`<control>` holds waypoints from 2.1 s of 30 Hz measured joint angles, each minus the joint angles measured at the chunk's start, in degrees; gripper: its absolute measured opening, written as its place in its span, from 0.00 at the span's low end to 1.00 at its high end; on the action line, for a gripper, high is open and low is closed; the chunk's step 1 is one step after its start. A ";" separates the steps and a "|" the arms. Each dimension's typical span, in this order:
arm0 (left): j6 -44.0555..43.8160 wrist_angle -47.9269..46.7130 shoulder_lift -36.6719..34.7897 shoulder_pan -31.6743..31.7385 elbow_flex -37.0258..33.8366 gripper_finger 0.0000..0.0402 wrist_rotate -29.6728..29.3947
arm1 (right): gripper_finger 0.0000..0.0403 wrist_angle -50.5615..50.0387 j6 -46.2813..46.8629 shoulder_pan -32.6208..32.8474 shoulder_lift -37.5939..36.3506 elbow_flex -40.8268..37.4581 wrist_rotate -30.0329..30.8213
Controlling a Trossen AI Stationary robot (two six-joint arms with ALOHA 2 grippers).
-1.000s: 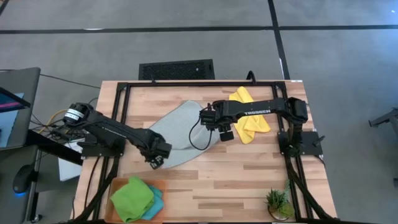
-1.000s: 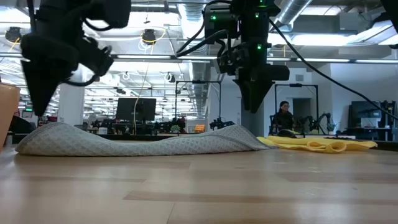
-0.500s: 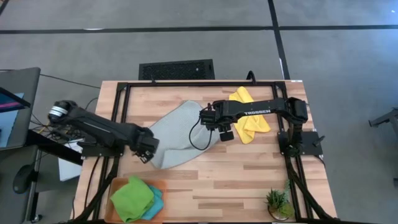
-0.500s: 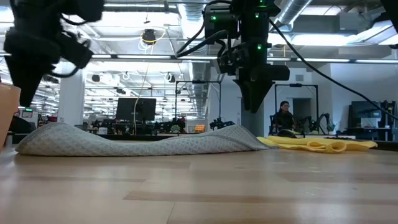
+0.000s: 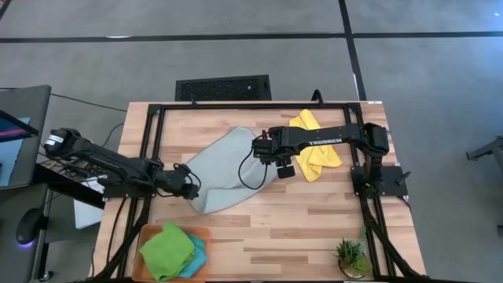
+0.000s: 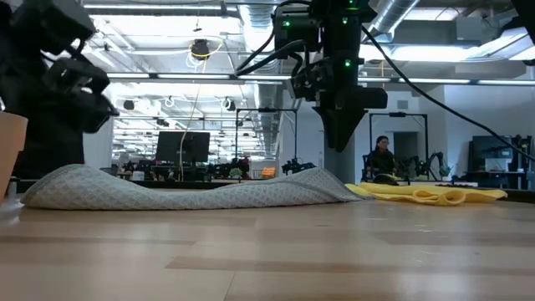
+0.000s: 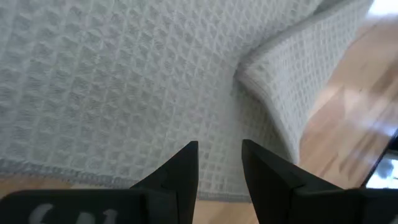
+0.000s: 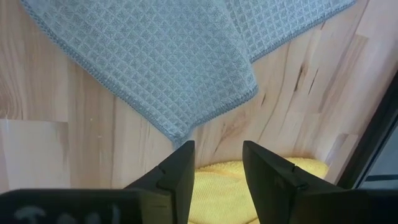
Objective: Fold microfiber towels
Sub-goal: Fold the gray microfiber towel
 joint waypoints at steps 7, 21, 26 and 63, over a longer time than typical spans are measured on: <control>1.89 7.78 0.63 0.02 -0.69 0.28 -0.83 | 0.38 0.01 0.08 -0.06 0.00 0.00 0.00; -2.27 15.29 11.22 0.03 -0.71 0.28 -2.25 | 0.38 0.15 0.07 -0.06 0.00 0.02 0.00; -1.96 19.80 15.78 0.07 -0.69 0.28 -1.47 | 0.38 0.20 0.06 -0.06 0.00 0.00 0.00; 5.64 23.63 16.41 2.56 -0.62 0.11 -2.29 | 0.38 0.24 0.04 -0.06 0.00 0.02 0.00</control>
